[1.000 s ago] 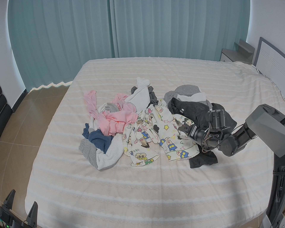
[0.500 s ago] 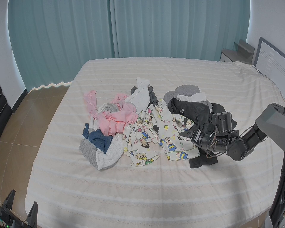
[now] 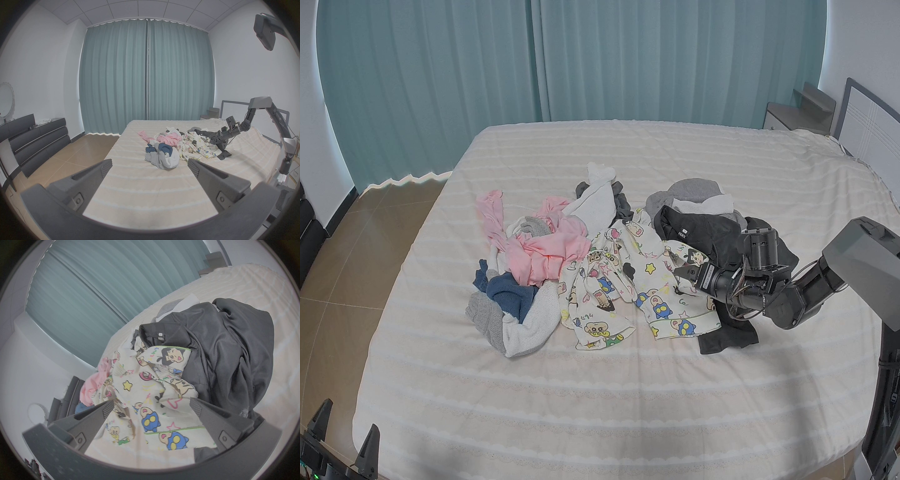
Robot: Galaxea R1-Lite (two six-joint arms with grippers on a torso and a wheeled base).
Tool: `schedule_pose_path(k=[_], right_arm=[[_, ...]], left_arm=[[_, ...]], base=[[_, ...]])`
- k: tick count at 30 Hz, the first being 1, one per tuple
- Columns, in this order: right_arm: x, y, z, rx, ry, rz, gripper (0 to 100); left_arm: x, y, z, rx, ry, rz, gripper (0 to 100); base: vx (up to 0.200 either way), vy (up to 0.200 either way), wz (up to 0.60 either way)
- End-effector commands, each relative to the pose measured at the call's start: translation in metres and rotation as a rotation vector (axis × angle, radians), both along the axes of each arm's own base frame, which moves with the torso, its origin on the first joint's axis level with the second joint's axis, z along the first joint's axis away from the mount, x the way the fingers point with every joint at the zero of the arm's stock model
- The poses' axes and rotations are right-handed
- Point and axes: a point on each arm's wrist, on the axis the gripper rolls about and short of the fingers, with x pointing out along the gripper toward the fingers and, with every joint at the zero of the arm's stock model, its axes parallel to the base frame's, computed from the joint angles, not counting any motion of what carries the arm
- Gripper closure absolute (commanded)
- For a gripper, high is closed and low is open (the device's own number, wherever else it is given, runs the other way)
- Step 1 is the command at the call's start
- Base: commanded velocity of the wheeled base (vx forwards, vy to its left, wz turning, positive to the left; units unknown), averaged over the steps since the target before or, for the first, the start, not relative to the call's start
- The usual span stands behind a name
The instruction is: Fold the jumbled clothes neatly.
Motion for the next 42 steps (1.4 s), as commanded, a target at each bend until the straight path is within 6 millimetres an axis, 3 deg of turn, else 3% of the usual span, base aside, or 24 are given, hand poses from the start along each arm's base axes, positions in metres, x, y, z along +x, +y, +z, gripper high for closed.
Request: schedule_pose_path(k=[1,9,17,25,26,35,42], right_arm=[[0.006,0.002,-0.026,-0.054,0.022,0.003,0],[0.013,0.007,-0.057,-0.162,-0.031,0.021,0],[0.01,0.02,-0.065,-0.175,-0.031,0.055,0],[0.023,0.021,-0.072,-0.194,-0.036,0.021,0],[0.023,0.021,-0.072,-0.197,-0.034,0.021,100],[0.019,0.02,-0.074,-0.211,-0.025,0.027,100],[-0.014,0.011,-0.06,-0.2,-0.016,0.045,100]], left_arm=[[0.0,0.0,-0.005,0.0,-0.002,0.0,0],[0.0,0.0,-0.005,0.0,-0.002,0.0,0],[0.0,0.0,-0.005,0.0,-0.002,0.0,0],[0.0,0.0,-0.005,0.0,-0.002,0.0,0],[0.0,0.0,-0.005,0.0,-0.002,0.0,0],[0.0,0.0,-0.005,0.0,-0.002,0.0,0],[0.0,0.0,-0.005,0.0,-0.002,0.0,0]], base=[[0.0,0.0,0.0],[0.0,0.0,0.0],[0.0,0.0,0.0],[0.0,0.0,0.0],[0.0,0.0,0.0],[0.0,0.0,0.0],[0.0,0.0,0.0]])
